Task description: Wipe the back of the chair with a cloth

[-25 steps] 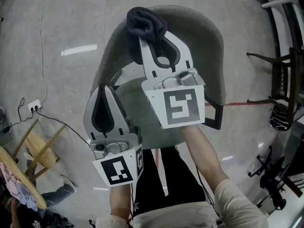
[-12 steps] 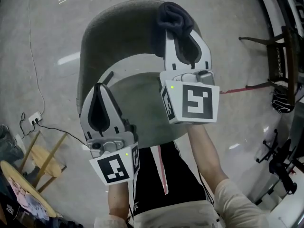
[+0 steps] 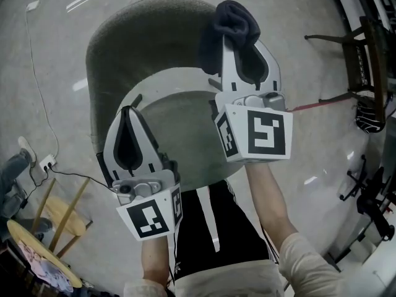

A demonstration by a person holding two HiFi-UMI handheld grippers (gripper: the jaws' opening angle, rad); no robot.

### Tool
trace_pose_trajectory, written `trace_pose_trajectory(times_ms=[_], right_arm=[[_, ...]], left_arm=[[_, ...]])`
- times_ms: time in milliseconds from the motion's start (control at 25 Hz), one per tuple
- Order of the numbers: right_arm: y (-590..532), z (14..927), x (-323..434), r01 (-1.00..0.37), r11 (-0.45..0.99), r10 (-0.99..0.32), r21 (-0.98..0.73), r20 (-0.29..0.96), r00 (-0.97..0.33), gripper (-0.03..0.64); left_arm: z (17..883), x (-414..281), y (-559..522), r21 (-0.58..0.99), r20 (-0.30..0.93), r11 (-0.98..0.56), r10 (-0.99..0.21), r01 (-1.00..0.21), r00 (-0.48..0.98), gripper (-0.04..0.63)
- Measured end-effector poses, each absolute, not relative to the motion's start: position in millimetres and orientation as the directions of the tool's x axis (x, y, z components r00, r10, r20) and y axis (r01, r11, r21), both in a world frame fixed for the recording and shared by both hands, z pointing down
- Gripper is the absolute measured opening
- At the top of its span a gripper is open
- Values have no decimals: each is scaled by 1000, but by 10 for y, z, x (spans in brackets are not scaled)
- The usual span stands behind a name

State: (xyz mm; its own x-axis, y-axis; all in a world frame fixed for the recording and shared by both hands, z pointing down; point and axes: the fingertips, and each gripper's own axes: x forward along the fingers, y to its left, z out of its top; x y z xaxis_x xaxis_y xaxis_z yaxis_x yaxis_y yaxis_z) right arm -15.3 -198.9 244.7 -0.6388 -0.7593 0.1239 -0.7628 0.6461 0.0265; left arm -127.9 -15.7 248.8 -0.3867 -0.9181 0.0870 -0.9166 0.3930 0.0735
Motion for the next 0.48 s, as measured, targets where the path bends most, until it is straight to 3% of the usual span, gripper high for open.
trace_pose_trajectory(times_ms=[320, 480], right_arm=[[-1931, 2388, -154, -740, 672, -732, -33, 127, -670, 60], [-1613, 2304, -409, -625, 780, -621, -33, 86, -779, 60]], left_arm=[[2540, -1336, 25, 64, 101, 426, -902, -903, -419, 15], [2588, -1441, 191, 78, 105, 470, -881, -879, -462, 15]])
